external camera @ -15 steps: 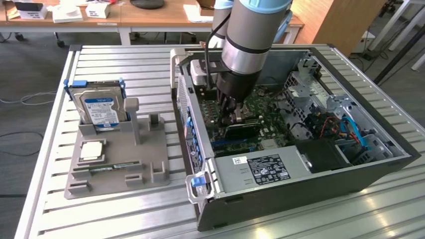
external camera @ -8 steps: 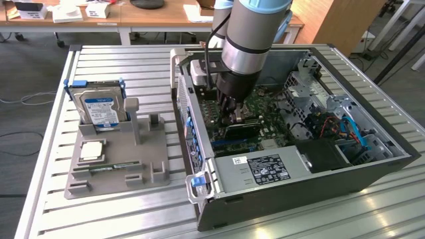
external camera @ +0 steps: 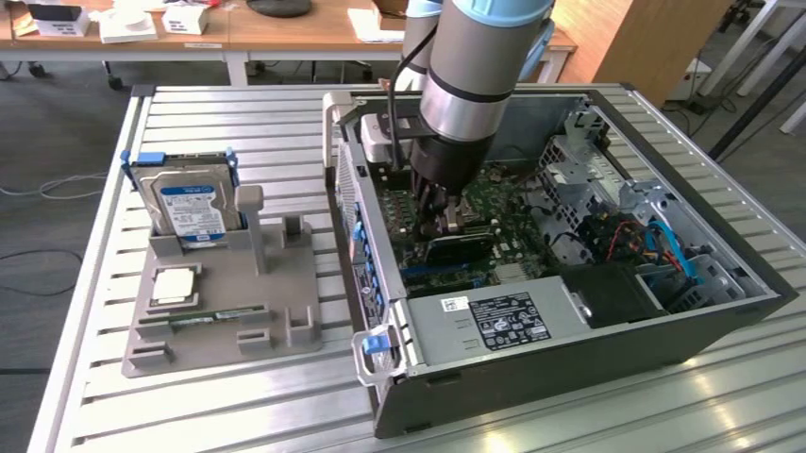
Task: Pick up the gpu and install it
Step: 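Press down on the gpu until it lock into place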
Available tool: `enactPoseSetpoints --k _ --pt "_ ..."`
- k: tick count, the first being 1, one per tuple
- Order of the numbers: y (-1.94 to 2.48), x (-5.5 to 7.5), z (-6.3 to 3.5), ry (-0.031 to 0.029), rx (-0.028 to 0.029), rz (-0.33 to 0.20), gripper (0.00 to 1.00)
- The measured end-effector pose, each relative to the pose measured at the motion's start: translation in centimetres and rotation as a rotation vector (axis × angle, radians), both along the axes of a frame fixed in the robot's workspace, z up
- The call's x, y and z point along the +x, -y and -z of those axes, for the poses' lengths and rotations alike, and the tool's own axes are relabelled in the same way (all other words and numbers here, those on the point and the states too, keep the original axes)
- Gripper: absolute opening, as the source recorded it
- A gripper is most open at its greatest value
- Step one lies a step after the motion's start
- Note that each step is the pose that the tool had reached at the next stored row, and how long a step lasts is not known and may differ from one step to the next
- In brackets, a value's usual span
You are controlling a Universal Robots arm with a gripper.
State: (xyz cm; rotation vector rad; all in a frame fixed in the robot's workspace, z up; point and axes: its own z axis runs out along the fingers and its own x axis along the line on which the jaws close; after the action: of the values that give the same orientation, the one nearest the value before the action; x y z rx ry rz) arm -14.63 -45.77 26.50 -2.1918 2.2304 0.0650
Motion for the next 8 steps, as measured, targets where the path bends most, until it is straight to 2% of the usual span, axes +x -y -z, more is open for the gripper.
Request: enactPoseSetpoints --k 8 --pt "0.00 0.00 0.10 0.0000 0.0000 0.000 0.11"
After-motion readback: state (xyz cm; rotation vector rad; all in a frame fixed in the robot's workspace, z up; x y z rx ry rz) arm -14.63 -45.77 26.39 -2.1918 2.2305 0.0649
